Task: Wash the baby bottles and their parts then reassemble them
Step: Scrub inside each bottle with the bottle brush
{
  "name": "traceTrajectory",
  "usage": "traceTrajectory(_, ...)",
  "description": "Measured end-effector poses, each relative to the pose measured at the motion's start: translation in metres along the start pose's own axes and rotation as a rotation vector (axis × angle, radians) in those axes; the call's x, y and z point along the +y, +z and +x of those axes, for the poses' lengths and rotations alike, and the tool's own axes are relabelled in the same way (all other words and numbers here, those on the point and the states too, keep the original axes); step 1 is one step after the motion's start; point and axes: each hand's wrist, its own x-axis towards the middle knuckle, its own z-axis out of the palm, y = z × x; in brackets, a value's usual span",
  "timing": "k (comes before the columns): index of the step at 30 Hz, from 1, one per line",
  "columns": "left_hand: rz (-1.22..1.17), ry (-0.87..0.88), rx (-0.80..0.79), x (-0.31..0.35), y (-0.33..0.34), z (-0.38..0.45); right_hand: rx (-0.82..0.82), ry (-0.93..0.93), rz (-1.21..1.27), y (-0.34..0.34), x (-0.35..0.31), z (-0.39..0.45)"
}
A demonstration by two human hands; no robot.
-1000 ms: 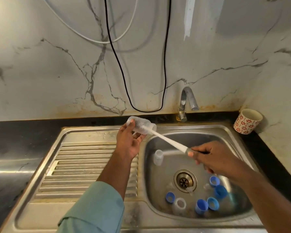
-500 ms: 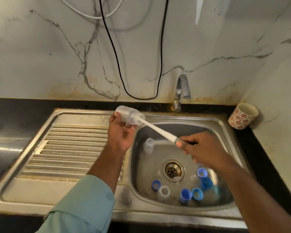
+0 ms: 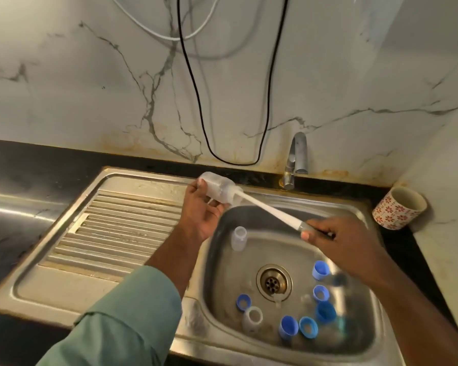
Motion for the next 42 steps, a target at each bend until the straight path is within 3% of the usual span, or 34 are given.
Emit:
traceTrajectory(5, 0.028, -0.003, -0.040, 0.001, 0.010, 0.001, -0.022, 0.028, 0.148, 0.008, 0.009, -0.007)
traceTrajectory(7, 0.038, -0.021, -0.035, 0.001, 0.011, 0.004, 0.051, -0.001, 0.069, 0.007, 0.013, -0.006)
traceTrajectory(12, 0.056, -0.038, -0.047, -0.001, 0.017, 0.012, -0.005, 0.052, 0.122, 0.010, 0.019, -0.005)
traceTrajectory(15, 0.061, -0.059, -0.064, -0.002, 0.013, 0.017, 0.088, 0.010, -0.044, 0.012, 0.016, 0.002)
traceTrajectory(18, 0.061, -0.056, -0.047, 0.000, 0.012, 0.019, 0.009, 0.044, 0.059, 0.017, 0.012, 0.002)
traceTrajectory(22, 0.074, -0.067, -0.017, 0.001, 0.009, 0.018, 0.083, 0.016, -0.031, 0.010, 0.012, 0.007)
traceTrajectory(25, 0.099, -0.066, -0.018, 0.002, 0.007, 0.015, 0.000, 0.018, -0.001, 0.005, 0.012, 0.003)
traceTrajectory(28, 0.121, -0.080, -0.014, 0.004, 0.004, 0.011, 0.041, -0.015, -0.013, -0.006, 0.015, -0.002)
traceTrajectory(33, 0.135, -0.078, -0.059, 0.006, 0.010, 0.000, -0.094, 0.042, 0.243, -0.009, 0.015, -0.014)
traceTrajectory(39, 0.160, -0.078, 0.020, -0.011, 0.022, -0.009, 0.223, -0.201, -0.366, -0.014, 0.026, -0.021)
traceTrajectory(42, 0.160, -0.039, 0.071, -0.006, 0.025, -0.009, 0.281, -0.146, -0.462, -0.001, 0.021, -0.030)
